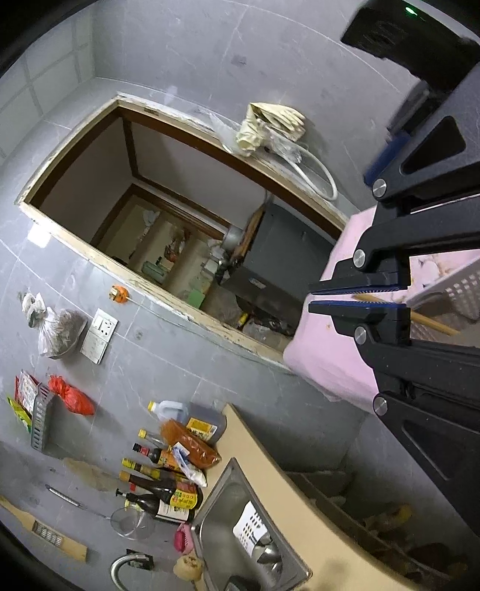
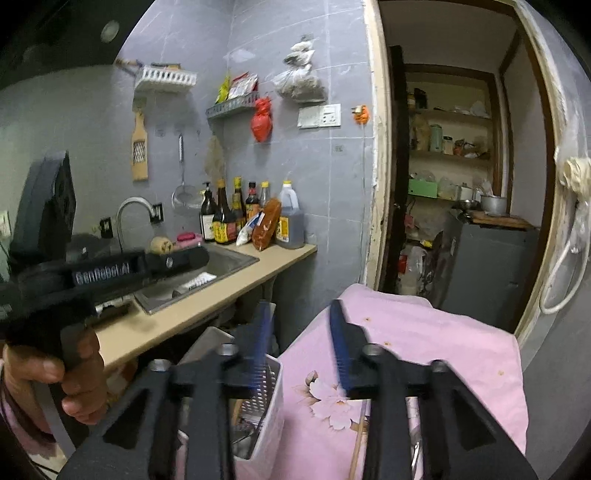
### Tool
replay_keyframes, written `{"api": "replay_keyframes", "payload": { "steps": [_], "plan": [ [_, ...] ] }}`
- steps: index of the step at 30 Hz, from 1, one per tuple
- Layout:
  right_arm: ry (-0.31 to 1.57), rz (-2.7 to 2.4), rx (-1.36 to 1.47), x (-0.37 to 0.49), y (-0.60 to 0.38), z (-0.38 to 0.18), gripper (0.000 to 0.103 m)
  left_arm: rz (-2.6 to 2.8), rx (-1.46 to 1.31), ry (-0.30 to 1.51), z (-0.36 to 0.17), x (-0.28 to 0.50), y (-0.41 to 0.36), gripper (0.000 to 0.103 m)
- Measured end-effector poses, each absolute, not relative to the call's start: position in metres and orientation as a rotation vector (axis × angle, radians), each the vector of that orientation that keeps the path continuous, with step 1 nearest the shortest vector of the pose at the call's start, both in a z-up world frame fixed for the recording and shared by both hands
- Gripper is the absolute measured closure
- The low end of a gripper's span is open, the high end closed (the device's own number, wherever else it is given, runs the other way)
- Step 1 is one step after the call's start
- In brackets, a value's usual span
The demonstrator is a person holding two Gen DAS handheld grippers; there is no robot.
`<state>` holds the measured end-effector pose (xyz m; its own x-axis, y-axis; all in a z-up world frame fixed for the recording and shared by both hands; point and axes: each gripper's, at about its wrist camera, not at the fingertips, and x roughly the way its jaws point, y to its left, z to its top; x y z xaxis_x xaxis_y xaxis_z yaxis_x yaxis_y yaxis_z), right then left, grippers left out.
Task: Organize utensils
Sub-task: 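Move both open tools back over the pink cloth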
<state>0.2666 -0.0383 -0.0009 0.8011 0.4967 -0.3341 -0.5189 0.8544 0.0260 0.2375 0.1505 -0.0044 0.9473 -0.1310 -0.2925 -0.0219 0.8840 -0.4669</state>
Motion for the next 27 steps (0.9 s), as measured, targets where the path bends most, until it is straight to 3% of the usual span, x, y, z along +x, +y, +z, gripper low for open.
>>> {"api": "replay_keyframes", "payload": {
  "steps": [2, 4, 6, 8, 13, 17, 20, 27],
  "plan": [
    [0.337, 0.518, -0.046, 0.264, -0.047, 0.002, 0.068, -0.051, -0.466, 0.333, -0.003, 0.236, 0.148, 0.099],
    [0.336, 0.484, -0.03, 0.261, -0.056, 0.004, 0.05, -0.045, -0.436, 0.336, 0.001, 0.233, 0.142, 0.097],
    [0.328, 0.441, 0.001, 0.256, -0.072, 0.008, 0.039, -0.047, -0.408, 0.336, 0.004, 0.23, 0.136, 0.092],
    [0.322, 0.402, 0.017, 0.253, -0.086, 0.011, 0.032, -0.049, -0.373, 0.334, 0.008, 0.228, 0.127, 0.07],
    [0.294, 0.273, 0.032, 0.243, -0.123, 0.021, 0.007, -0.046, -0.309, 0.303, 0.019, 0.223, 0.101, 0.038],
    [0.264, 0.161, 0.003, 0.236, -0.149, 0.027, 0.003, -0.029, -0.243, 0.272, 0.025, 0.221, 0.075, 0.013],
    [0.256, 0.087, -0.045, 0.231, -0.166, 0.026, 0.002, -0.029, -0.195, 0.258, 0.028, 0.221, 0.057, 0.004],
    [0.257, -0.018, -0.11, 0.225, -0.197, 0.024, 0.002, -0.048, -0.137, 0.271, 0.022, 0.229, 0.018, 0.001]
  ]
}}
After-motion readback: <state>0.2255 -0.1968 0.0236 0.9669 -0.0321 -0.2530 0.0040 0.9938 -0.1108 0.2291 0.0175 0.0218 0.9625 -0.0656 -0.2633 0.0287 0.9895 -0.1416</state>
